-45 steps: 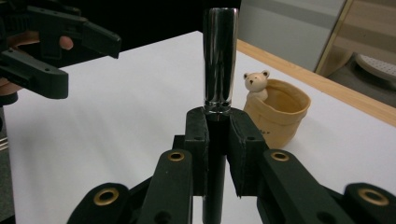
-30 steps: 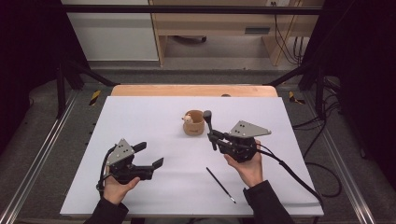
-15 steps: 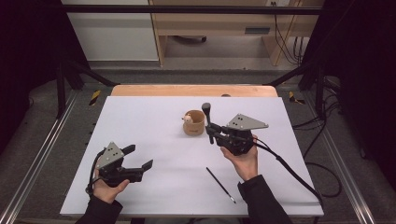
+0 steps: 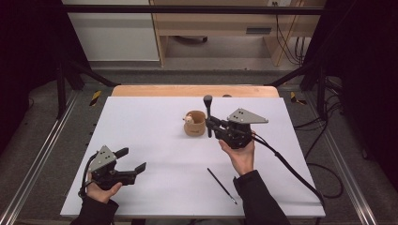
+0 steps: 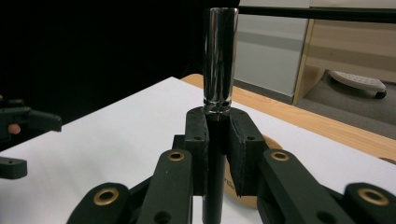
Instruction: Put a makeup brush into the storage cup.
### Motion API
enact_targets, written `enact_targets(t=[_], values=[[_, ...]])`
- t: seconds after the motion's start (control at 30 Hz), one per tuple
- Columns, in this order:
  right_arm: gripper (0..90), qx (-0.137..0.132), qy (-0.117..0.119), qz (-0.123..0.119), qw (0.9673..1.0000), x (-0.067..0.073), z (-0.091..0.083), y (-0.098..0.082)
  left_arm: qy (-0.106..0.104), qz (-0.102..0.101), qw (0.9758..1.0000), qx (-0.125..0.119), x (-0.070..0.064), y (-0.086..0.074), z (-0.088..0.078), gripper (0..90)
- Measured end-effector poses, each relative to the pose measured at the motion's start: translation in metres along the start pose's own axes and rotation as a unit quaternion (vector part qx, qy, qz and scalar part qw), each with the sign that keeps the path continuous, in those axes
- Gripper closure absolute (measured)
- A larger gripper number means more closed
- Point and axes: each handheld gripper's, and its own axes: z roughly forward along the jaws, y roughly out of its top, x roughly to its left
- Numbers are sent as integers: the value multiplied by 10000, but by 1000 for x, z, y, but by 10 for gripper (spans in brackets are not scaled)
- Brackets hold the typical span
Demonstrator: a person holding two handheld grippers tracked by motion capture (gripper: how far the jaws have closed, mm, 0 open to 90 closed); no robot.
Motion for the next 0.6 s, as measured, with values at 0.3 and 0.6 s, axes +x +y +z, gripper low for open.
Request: enact_targets(t=[0.3, 0.6], values=[[793, -102, -166, 215, 9996, -11, 13, 0, -2, -36, 10000, 28, 3, -3, 4, 118], [792, -95, -301, 306, 9990, -20, 32, 3, 5, -58, 10000, 27, 6, -4, 4, 115]])
